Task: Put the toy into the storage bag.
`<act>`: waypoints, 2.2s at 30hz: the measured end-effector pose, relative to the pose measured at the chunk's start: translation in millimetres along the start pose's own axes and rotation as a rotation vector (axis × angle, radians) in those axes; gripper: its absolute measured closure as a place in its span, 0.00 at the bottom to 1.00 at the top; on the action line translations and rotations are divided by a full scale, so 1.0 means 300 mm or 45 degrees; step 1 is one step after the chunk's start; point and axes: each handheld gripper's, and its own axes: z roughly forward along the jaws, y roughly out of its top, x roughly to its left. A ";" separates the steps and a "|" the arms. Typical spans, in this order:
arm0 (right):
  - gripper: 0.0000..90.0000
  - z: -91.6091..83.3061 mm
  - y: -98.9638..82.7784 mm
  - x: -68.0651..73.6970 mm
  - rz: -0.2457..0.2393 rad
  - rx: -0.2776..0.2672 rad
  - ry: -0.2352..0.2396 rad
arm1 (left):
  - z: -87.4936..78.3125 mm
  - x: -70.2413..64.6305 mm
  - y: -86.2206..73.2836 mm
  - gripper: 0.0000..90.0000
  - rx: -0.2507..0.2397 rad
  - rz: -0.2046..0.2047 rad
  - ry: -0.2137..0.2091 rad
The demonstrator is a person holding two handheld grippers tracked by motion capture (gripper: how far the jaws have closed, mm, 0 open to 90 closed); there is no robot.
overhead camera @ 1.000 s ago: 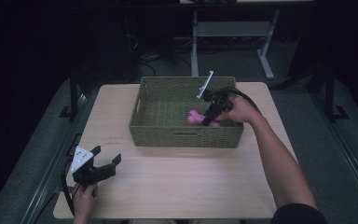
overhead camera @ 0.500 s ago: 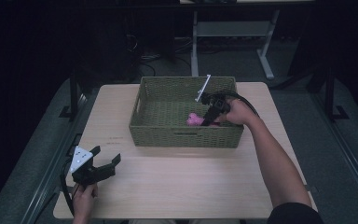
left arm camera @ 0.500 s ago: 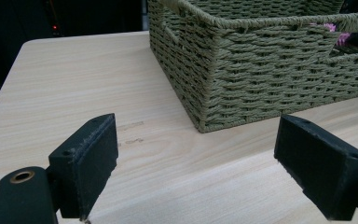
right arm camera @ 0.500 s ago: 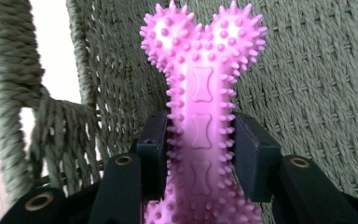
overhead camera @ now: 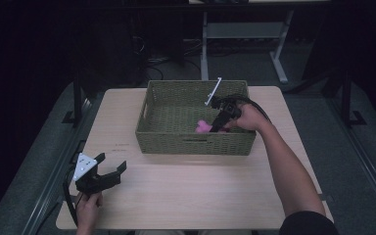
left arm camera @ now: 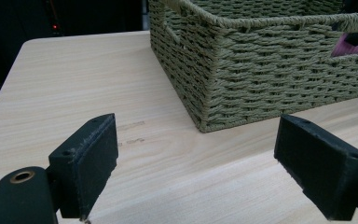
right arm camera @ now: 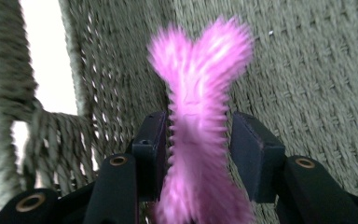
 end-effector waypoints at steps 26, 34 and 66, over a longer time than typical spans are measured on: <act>0.45 -0.111 -0.035 0.032 0.054 -0.128 -0.071 | 0.005 0.000 -0.001 0.14 0.004 -0.004 -0.009; 0.39 -0.155 -0.046 0.051 0.076 -0.163 -0.091 | 0.007 -0.002 -0.001 0.14 0.005 -0.007 -0.015; 0.33 -0.268 -0.098 0.110 0.091 -0.235 -0.146 | 0.005 -0.003 -0.002 0.14 0.007 -0.010 -0.013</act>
